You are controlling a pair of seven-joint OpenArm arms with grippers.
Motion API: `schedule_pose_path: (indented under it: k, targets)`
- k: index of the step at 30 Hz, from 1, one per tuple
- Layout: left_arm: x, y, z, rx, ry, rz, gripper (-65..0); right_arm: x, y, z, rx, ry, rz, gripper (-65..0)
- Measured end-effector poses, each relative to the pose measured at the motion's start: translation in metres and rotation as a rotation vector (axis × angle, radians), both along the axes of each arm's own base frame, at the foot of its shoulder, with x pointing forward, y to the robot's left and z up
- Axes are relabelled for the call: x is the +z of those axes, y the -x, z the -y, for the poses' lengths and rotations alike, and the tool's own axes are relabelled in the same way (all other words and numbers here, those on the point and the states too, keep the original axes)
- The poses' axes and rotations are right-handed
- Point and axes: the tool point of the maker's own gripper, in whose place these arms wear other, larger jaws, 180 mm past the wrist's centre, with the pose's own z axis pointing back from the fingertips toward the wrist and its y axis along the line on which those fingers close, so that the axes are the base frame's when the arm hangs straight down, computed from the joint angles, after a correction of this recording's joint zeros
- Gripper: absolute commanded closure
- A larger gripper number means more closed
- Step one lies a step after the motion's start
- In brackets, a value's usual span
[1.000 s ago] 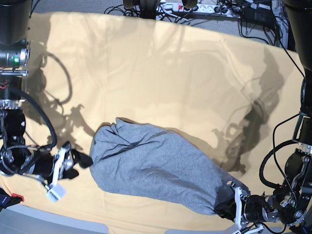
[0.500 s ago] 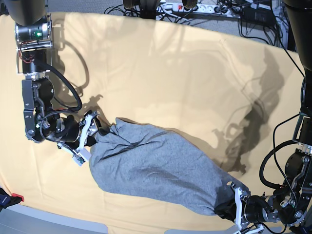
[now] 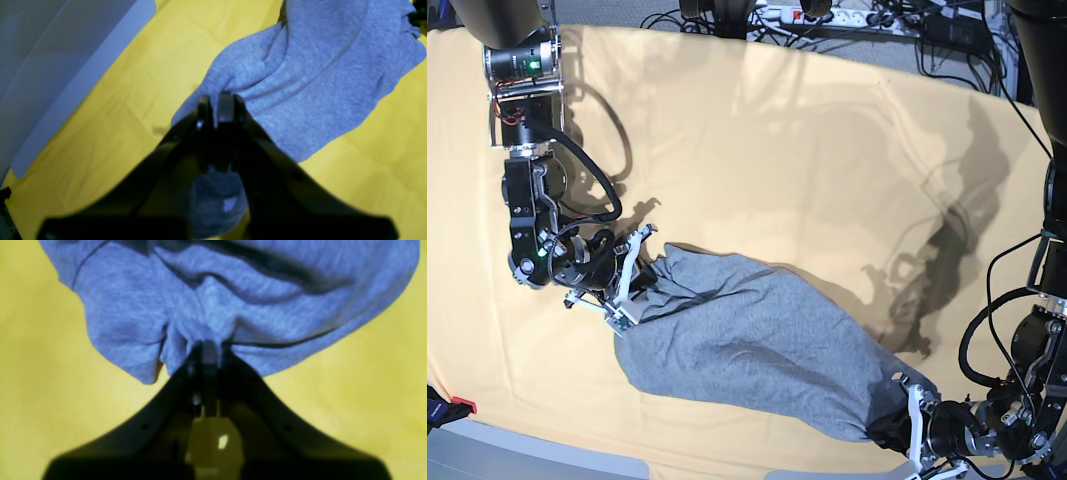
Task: Layout the t-shirt on the table in an organized manner, then fold the t-shirt properly
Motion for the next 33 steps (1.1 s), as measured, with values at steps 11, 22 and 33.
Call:
schedule_pose_path:
  k: [11, 22, 33]
  targets:
    - [-0.003, 0.001, 0.000, 0.000, -0.001, -0.005, 0.0, 0.076, -0.034, 0.038, -0.006, 0.127, 0.122, 0.0]
    - [-0.006, 0.012, 0.003, -0.037, 0.045, -0.058, 0.0, 0.116, -0.008, 0.099, 0.011, 0.272, 0.137, 0.0]
    - [-0.009, 0.024, 0.009, -0.058, 0.088, -0.139, 0.0, 0.156, 0.026, 0.137, 0.069, 0.341, 0.093, 0.0]
